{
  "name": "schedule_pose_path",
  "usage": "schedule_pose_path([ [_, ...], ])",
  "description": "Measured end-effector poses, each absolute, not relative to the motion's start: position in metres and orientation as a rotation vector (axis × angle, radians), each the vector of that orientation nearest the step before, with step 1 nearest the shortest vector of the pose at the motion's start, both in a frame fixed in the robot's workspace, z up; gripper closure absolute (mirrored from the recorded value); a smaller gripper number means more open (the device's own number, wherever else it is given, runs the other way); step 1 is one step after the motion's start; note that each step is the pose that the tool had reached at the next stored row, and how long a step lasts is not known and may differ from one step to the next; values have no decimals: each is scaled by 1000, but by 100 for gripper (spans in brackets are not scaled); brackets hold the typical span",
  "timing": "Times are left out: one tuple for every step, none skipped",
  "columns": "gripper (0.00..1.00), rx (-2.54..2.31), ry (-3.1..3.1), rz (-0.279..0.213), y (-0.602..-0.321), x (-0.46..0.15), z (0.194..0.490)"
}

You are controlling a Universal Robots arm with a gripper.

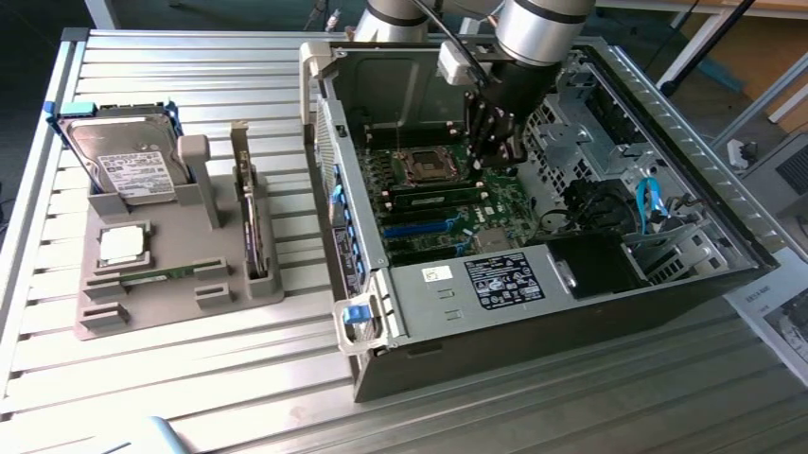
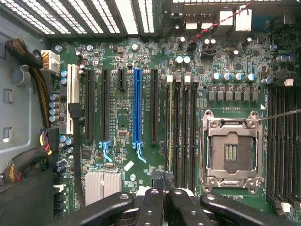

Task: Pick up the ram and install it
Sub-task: 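Press down the ram until it locks into place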

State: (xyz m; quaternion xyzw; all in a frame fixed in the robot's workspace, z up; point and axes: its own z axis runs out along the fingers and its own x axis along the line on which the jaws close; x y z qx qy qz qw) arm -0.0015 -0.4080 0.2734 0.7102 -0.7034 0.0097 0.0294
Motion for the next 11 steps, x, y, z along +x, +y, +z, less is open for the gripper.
schedule_pose_path([
  [89, 2190, -2169, 30, -408, 3, 273],
  [89, 2190, -2169, 30, -408, 6, 273],
  [89, 2190, -2169, 30, -408, 8, 273],
  [89, 2190, -2169, 30, -408, 10, 273],
  [89, 2190, -2169, 30, -408, 11, 273],
  [89, 2190, -2169, 30, -408, 13, 273],
  [89, 2190, -2169, 30, -408, 16, 273],
  [89, 2190, -2169, 30, -408, 20, 273],
  [89, 2190, -2169, 30, -408, 23, 273],
  [89, 2190, -2169, 30, -408, 27, 273],
  [89, 2190, -2169, 30, -408, 31, 273],
])
